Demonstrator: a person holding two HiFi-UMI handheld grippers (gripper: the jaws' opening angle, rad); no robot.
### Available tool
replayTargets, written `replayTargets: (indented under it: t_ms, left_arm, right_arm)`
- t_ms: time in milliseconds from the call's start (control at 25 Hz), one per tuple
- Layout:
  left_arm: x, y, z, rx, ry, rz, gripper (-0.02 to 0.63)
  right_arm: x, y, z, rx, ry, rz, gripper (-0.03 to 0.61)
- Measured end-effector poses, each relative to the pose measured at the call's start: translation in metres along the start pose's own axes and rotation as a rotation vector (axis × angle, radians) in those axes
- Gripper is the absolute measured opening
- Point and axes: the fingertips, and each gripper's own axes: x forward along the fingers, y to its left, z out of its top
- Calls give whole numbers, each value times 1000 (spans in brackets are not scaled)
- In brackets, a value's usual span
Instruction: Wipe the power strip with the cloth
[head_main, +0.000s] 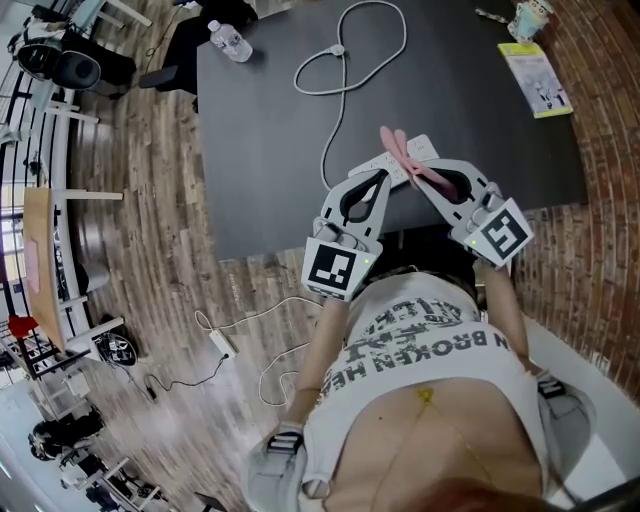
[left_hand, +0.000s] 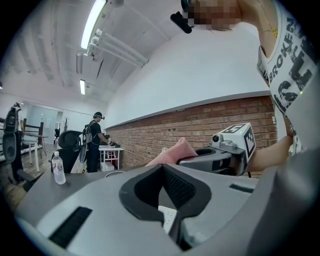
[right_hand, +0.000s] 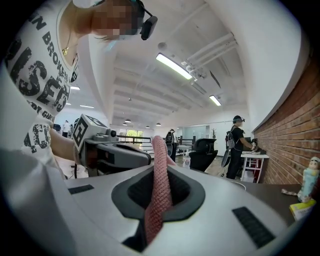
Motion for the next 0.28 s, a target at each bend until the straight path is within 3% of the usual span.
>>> replayTargets:
  t_ms: [280]
  left_arm:
    - [1,-4,-1,-4,6,-14,8]
  right_arm:
    - [-3,1,0,-5,11,-4,16]
